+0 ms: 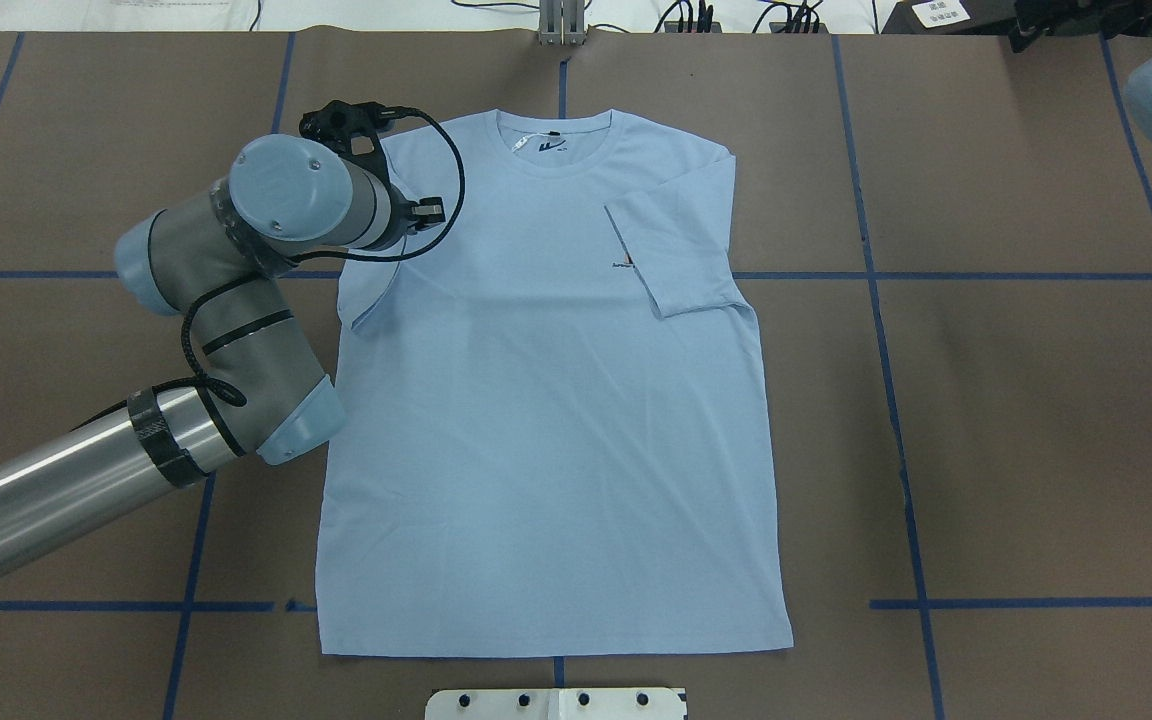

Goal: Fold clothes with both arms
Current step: 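Grasp the other sleeve with the left gripper and fold it inward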

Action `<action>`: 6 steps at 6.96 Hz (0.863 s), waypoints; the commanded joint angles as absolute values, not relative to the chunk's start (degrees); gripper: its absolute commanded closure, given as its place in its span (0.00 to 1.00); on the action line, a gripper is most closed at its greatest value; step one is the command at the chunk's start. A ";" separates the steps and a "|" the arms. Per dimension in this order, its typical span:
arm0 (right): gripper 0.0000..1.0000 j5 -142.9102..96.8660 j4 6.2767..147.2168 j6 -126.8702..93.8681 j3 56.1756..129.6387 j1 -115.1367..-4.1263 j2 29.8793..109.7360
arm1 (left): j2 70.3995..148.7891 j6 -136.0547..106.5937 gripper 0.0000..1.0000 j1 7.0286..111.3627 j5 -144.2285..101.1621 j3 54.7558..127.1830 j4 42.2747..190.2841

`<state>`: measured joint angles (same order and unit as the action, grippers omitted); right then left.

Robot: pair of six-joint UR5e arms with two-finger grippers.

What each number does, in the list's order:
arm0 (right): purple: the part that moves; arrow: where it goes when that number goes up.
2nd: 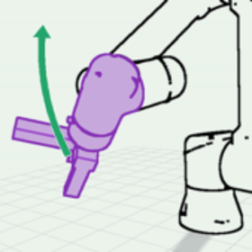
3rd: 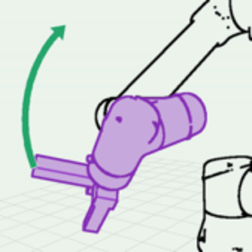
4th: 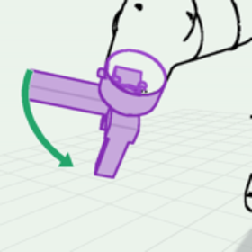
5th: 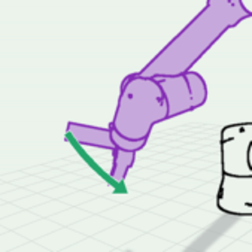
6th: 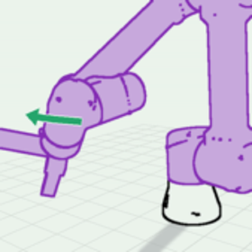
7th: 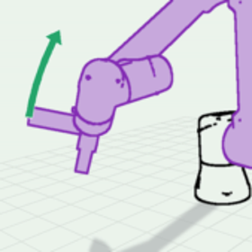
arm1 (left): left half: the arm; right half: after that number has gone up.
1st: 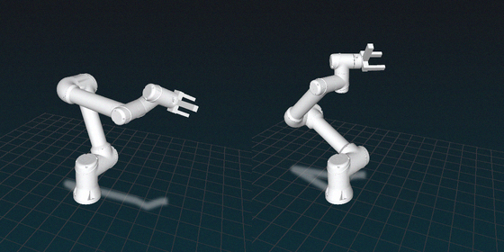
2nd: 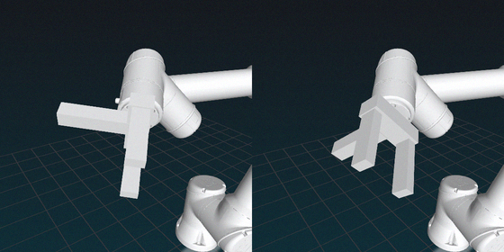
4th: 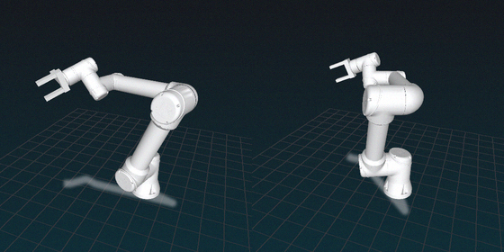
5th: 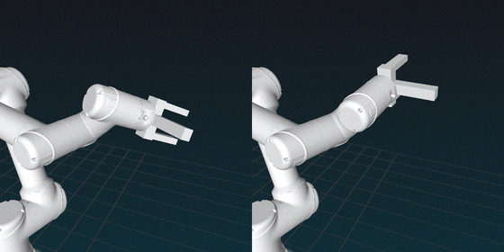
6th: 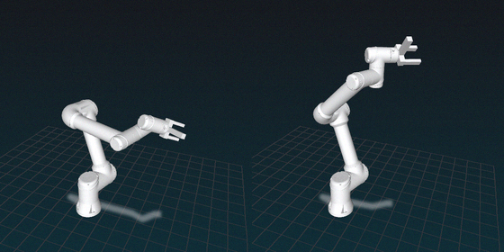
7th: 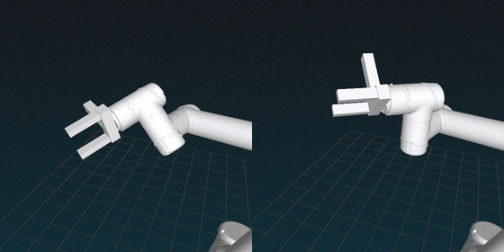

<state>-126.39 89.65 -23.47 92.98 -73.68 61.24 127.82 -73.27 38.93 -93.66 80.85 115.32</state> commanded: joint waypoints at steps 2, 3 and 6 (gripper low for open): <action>0.00 -126.39 89.56 -23.55 93.08 -71.82 61.96 | 128.23 -69.28 0.00 38.76 -92.98 80.93 115.05; 0.00 -126.47 88.17 -24.51 94.29 -70.59 63.09 | 127.28 -66.73 0.00 38.85 -94.29 85.21 114.96; 0.00 -120.37 73.85 -53.52 107.87 -58.59 75.18 | 118.24 -63.98 0.00 38.06 -99.40 104.44 110.58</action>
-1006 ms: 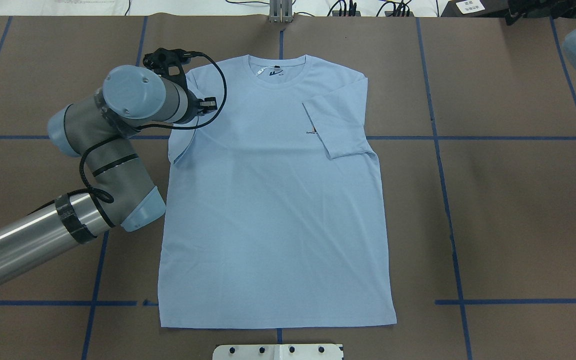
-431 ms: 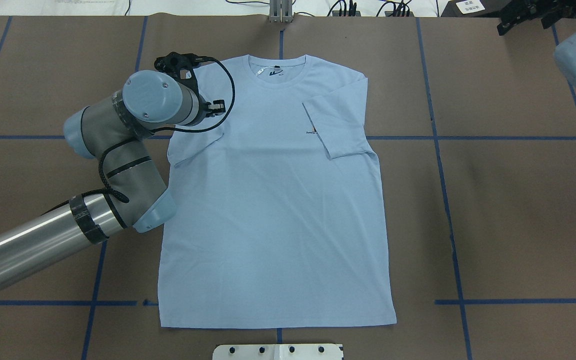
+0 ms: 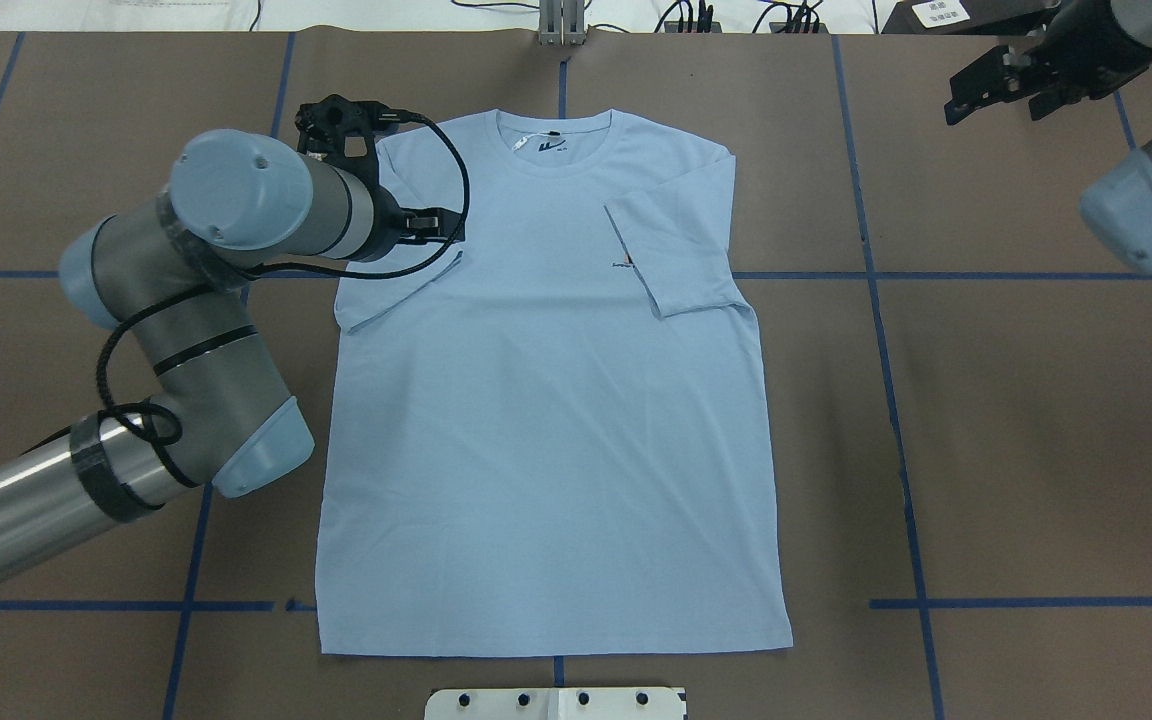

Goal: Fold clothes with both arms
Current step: 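Grasp the other sleeve with the left gripper and fold it inward, then move both grippers to the shirt hem corners nearest the robot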

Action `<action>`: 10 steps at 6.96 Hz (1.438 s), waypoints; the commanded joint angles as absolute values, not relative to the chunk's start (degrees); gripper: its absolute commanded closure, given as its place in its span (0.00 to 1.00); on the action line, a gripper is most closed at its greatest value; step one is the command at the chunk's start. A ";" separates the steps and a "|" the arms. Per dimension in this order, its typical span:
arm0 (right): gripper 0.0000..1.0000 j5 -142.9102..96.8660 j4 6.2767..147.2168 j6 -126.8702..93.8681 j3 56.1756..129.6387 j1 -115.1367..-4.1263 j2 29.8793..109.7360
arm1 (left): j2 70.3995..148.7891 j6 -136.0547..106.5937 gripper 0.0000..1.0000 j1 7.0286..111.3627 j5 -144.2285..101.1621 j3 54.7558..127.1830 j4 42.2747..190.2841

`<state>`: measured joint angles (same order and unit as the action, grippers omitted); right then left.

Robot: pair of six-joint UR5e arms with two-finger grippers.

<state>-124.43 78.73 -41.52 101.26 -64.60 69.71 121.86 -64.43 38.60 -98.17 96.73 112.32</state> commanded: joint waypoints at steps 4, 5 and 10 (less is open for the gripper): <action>0.00 -88.08 73.65 -88.61 130.58 -22.08 92.43 | 102.18 -74.07 0.00 25.63 -95.23 121.84 111.01; 0.00 -79.71 71.65 -96.60 131.30 -13.10 94.20 | 97.34 -80.53 0.00 19.05 -91.10 125.56 111.09; 0.03 -68.73 65.92 -101.69 131.05 -2.46 98.97 | 92.10 -100.63 0.29 -0.34 -78.31 125.07 105.15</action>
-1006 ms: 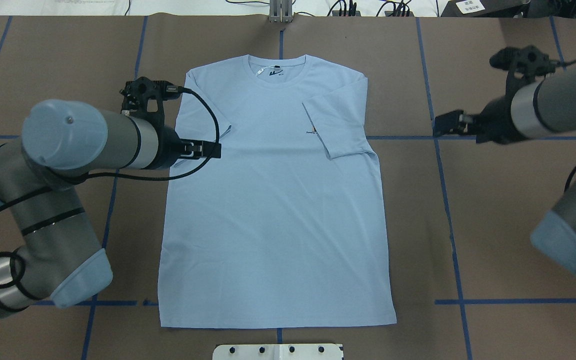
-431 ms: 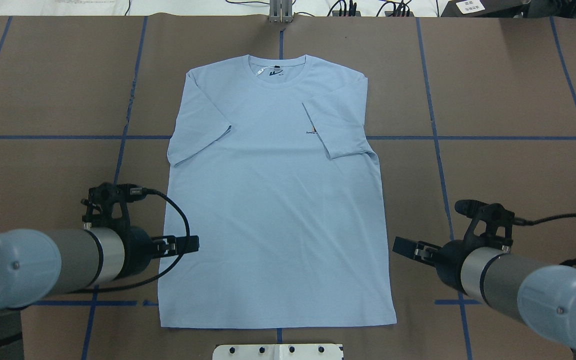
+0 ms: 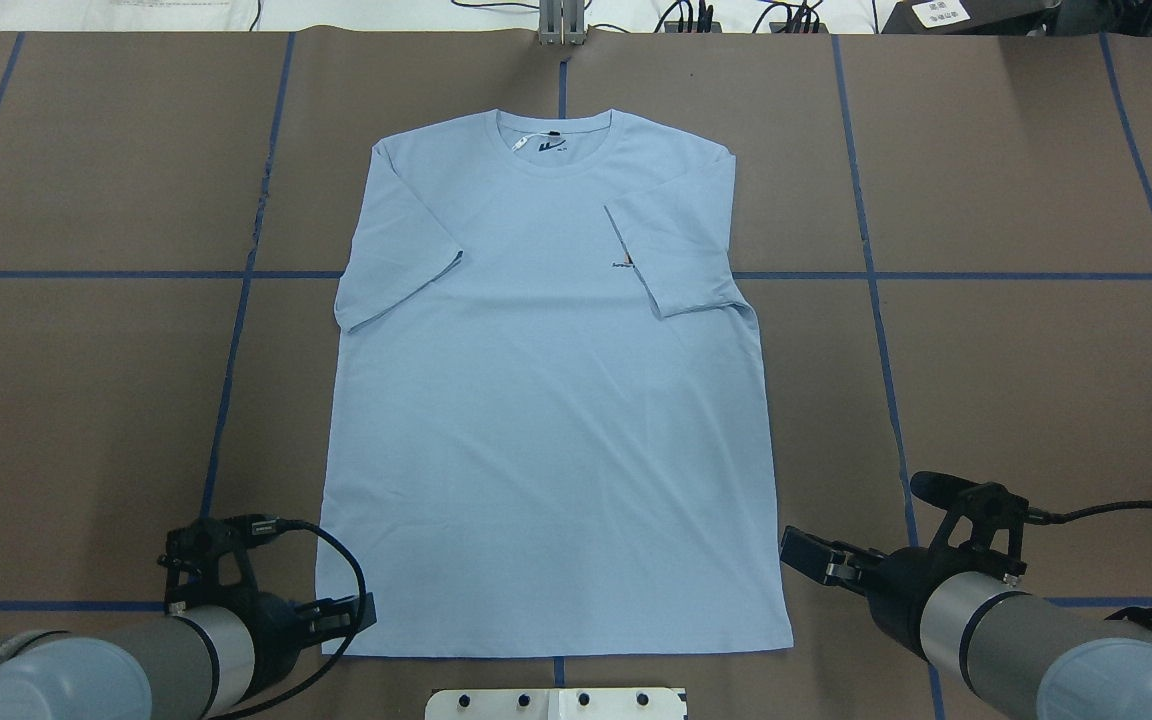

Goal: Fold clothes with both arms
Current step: 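Move both grippers to the shirt hem corners nearest the robot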

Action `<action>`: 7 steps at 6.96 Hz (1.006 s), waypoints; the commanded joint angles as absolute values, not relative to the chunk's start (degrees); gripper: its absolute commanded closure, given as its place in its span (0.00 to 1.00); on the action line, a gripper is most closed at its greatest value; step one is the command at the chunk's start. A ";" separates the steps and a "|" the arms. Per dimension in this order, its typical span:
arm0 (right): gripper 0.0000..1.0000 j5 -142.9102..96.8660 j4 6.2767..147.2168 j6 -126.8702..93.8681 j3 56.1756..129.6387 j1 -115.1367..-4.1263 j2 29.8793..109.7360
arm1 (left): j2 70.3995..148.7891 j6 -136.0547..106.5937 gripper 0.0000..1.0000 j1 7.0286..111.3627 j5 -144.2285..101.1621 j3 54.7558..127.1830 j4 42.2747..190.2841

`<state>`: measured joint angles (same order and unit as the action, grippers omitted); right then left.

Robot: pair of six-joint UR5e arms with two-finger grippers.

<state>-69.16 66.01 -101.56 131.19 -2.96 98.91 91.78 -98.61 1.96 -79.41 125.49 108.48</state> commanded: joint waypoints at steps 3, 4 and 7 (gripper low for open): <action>0.02 -68.21 65.83 -101.69 130.96 -2.46 98.88 | 95.62 -100.64 0.41 -0.62 -78.40 119.80 104.77; 0.02 -68.20 65.83 -101.78 130.87 -2.29 98.88 | 95.62 -100.63 0.45 -0.62 -78.40 119.80 104.77; 0.02 -68.12 65.83 -101.78 130.87 -1.94 98.88 | 95.01 -100.55 0.63 -0.44 -78.49 119.88 104.77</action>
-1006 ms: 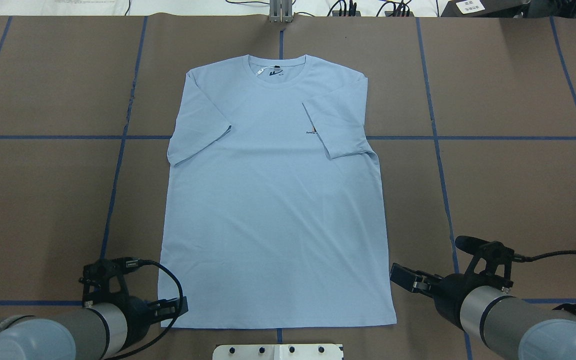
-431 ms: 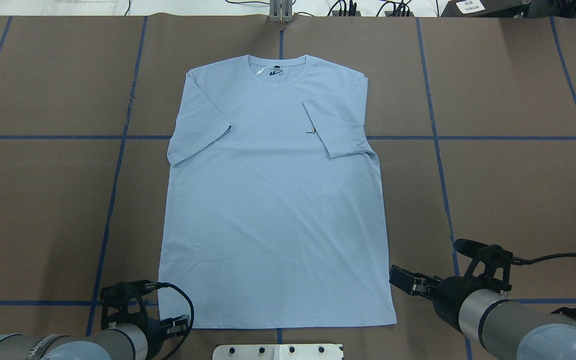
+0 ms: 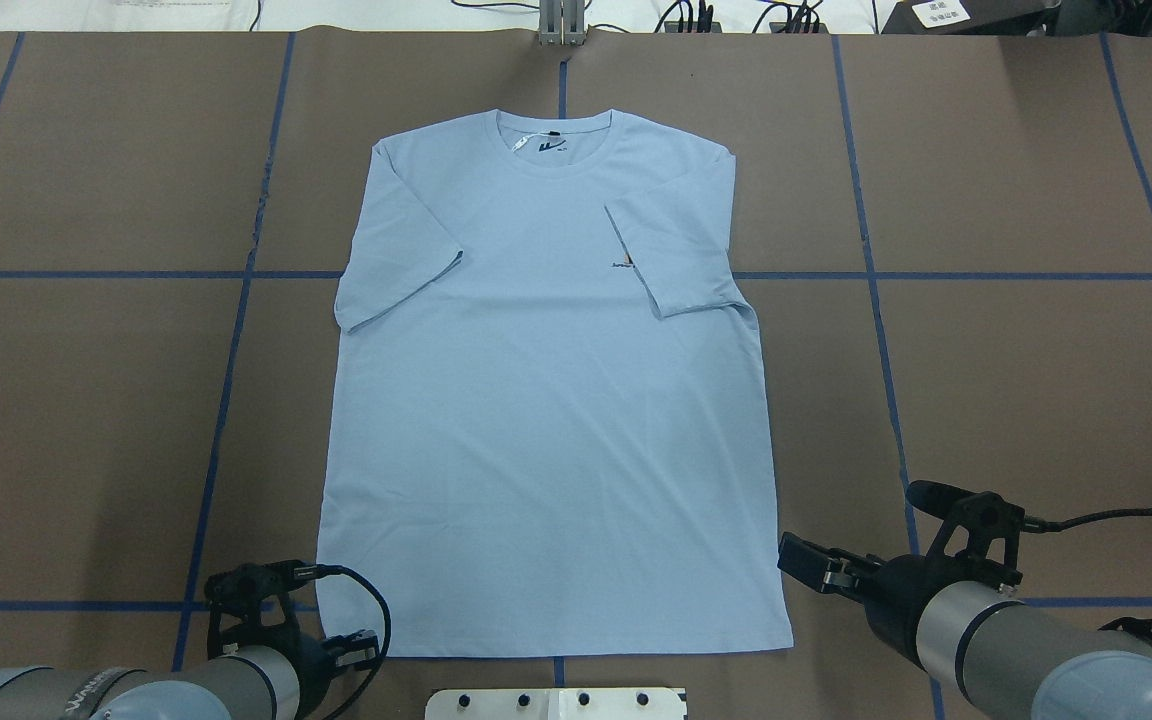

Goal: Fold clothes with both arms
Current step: 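Move both grippers to the shirt hem corners nearest the robot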

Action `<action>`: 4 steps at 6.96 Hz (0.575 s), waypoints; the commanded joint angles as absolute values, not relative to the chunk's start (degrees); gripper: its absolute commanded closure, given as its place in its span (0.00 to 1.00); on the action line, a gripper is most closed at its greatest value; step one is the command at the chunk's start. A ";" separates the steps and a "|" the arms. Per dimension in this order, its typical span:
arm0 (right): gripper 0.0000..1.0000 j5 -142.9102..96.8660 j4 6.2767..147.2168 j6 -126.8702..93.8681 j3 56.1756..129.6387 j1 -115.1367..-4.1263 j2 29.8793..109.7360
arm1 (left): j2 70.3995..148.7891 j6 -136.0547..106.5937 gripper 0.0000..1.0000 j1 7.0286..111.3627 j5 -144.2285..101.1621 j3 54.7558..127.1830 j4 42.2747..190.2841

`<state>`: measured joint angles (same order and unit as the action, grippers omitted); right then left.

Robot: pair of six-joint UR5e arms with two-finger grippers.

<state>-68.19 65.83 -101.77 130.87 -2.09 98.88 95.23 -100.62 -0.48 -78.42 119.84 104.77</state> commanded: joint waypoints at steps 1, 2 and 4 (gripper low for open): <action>0.02 -67.59 65.83 -101.78 130.43 -1.50 98.88 | 94.75 -100.55 0.80 -0.35 -78.49 119.88 104.68; 0.04 -66.11 65.83 -102.47 128.95 -0.54 98.79 | 94.75 -100.55 1.00 -0.35 -78.40 120.06 104.68; 0.29 -65.83 66.79 -111.68 128.85 1.48 98.70 | 94.92 -100.55 1.00 0.00 -78.31 121.19 104.68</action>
<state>-66.12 66.16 -107.15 129.07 0.21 98.71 94.80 -100.55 -0.20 -78.35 120.45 104.68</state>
